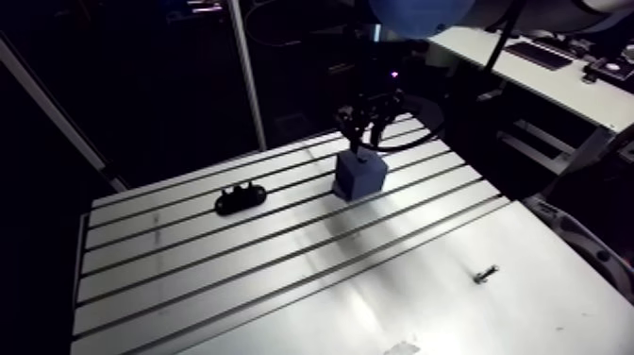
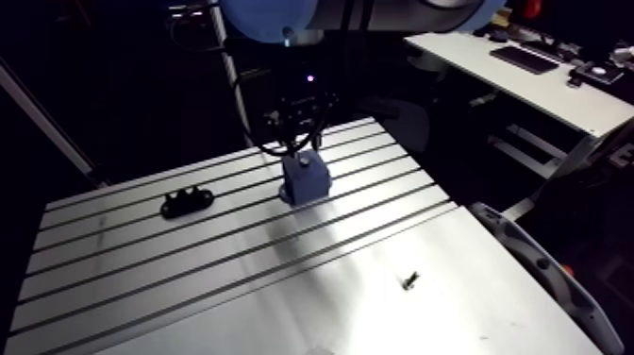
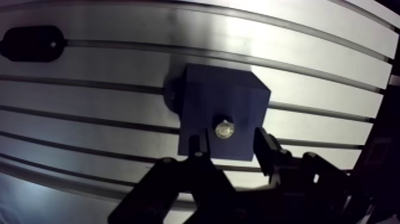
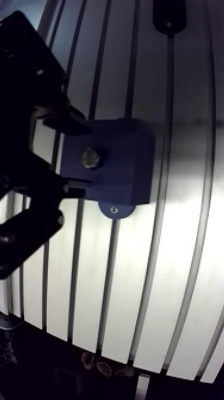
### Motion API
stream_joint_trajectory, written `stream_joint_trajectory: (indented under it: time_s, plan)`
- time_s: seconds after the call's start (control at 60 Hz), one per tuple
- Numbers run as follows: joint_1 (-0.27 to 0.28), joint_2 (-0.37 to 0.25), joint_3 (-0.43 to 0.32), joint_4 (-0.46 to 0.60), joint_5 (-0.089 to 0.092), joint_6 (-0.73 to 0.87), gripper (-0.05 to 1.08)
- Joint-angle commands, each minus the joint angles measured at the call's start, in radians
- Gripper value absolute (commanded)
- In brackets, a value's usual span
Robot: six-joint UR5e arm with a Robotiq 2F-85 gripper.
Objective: Pick up the M10 bolt and insert it into the hex recess until seated.
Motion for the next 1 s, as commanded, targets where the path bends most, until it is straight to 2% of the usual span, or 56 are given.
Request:
stream_joint_trajectory:
  time_s: [0.017, 0.067, 0.083, 0.3, 0.367, 0.567, 1.0]
  plan:
    - [0.001, 0.004, -0.011, 0.020, -0.023, 0.046, 0.49]
    - [0.001, 0.007, -0.013, 0.024, -0.029, 0.051, 0.49]
    - [0.001, 0.010, -0.014, 0.029, -0.038, 0.056, 0.49]
    - [0.002, 0.014, -0.022, 0.065, -0.049, 0.082, 0.50]
    - [0.002, 0.014, -0.021, 0.063, -0.049, 0.081, 0.50]
    - [0.008, 0.009, -0.018, 0.059, -0.034, 0.081, 0.50]
    - [0.004, 0.020, -0.007, 0.024, -0.031, 0.079, 0.50]
